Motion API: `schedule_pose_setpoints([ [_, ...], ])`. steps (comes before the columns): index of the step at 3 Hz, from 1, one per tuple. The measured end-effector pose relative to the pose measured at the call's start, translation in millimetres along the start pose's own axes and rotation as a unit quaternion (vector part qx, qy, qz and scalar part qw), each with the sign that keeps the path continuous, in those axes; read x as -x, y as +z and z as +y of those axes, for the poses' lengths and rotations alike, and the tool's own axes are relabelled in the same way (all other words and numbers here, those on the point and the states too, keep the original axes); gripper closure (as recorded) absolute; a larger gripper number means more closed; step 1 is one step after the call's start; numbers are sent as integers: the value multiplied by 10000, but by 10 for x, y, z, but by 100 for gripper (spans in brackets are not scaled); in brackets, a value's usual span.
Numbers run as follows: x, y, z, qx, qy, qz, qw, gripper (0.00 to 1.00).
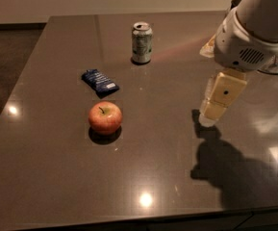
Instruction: Pick apple
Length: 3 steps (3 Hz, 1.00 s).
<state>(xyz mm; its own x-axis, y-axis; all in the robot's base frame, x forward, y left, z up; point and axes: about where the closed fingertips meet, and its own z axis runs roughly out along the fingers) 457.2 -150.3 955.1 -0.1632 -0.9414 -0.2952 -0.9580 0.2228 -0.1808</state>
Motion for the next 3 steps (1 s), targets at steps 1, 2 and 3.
schedule_pose_setpoints([
  [1, 467, 408, 182, 463, -213, -450, 9977, 0],
  [2, 855, 770, 382, 840, -397, -843, 9921, 0],
  [3, 1158, 1058, 487, 940, -516, -1160, 9874, 0],
])
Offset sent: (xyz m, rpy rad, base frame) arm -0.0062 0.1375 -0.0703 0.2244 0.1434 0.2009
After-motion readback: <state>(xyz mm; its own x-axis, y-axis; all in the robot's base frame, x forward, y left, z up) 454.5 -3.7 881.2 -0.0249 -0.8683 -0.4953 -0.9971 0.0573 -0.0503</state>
